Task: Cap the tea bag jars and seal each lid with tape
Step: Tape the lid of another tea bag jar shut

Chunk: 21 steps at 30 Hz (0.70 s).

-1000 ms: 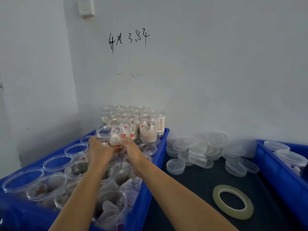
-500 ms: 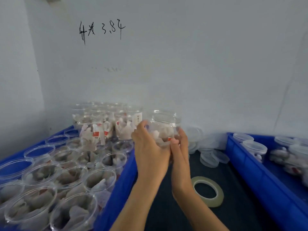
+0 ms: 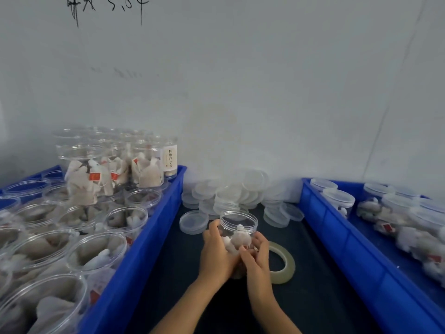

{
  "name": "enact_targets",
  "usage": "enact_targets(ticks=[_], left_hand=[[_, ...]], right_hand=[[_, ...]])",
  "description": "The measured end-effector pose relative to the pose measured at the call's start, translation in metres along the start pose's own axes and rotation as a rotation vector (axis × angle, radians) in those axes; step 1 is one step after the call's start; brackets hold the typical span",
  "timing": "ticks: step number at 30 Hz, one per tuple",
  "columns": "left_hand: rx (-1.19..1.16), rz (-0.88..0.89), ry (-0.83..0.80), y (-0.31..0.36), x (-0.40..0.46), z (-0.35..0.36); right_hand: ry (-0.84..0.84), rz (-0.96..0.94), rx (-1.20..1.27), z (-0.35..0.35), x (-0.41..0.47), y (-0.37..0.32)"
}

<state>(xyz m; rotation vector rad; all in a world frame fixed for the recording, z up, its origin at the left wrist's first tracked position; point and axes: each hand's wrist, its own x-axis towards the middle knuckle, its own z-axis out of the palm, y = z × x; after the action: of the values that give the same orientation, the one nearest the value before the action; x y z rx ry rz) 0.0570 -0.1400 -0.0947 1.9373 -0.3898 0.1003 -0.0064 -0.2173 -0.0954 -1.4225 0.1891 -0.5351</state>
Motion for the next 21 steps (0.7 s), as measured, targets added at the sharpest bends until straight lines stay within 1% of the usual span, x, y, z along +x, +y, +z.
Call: enact_targets(ticks=[8, 11, 15, 17, 21], left_hand=[[-0.143, 0.037, -0.039, -0.021, 0.005, -0.001], [-0.232, 0.048, -0.074, -0.027, 0.002, -0.003], [-0.333, 0.074, -0.079, -0.038, -0.003, -0.002], [-0.349, 0.078, -0.077, -0.042, -0.003, -0.002], [-0.379, 0.026, -0.042, -0.045, -0.001, -0.004]], right_hand=[[-0.003, -0.063, -0.006, 0.003, 0.001, 0.015], [-0.026, -0.073, 0.0, 0.002, 0.001, 0.019], [-0.027, -0.034, 0.02, -0.003, 0.006, 0.019], [-0.001, -0.011, 0.018, -0.006, 0.012, 0.016], [0.124, 0.089, -0.015, -0.009, 0.046, 0.01]])
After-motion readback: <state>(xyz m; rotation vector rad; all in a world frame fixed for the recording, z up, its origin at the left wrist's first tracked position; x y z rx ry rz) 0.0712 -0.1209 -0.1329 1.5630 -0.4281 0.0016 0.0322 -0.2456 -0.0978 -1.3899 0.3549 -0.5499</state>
